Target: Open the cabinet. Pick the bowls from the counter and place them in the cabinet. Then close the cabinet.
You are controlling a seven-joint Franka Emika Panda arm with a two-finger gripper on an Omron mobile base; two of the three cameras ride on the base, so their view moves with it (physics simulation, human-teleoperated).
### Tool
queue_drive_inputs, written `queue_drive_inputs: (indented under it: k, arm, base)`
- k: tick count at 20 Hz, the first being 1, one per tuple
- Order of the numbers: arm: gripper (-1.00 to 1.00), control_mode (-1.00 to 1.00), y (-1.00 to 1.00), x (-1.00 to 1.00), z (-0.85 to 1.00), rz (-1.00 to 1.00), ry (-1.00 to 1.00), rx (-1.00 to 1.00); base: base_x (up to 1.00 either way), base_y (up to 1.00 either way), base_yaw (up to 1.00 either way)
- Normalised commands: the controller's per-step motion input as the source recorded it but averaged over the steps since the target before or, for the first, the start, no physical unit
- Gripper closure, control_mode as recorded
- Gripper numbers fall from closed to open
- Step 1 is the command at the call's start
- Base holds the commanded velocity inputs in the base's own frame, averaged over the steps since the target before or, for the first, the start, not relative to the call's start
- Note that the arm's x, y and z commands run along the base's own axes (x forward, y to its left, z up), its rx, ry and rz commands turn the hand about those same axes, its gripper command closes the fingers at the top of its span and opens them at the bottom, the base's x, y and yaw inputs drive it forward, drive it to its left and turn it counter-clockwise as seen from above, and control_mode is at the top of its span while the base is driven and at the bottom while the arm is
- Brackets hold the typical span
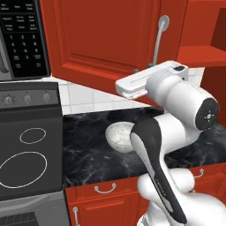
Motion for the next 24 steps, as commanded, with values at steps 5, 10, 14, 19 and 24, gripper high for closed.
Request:
queue_drive_inputs:
  k: [5,10,14,19,24]
  arm:
    - [-1.0,-1.0,-0.47,-0.06,-0.22,-0.1,-0.01,0.06]
    - [-1.0,-1.0,-0.9,-0.85,0.0,-0.06,-0.06,0.1]
    - [-1.0,-1.0,-0.99,-1.0,0.01,-0.04,-0.09,0.16]
    - [-1.0,-1.0,-0.99,-0.94,0.17,0.0,-0.07,0.17]
    - [-1.0,-1.0,-0.86,-0.01,0.06,0.0,0.0,0.13]
  base:
    - [0.0,0.0,0.0]
    - [0.0,0.0,0.0]
    - [0.0,0.0,0.0]
    - [0.0,0.0,0.0]
    - [0.0,0.0,0.0]
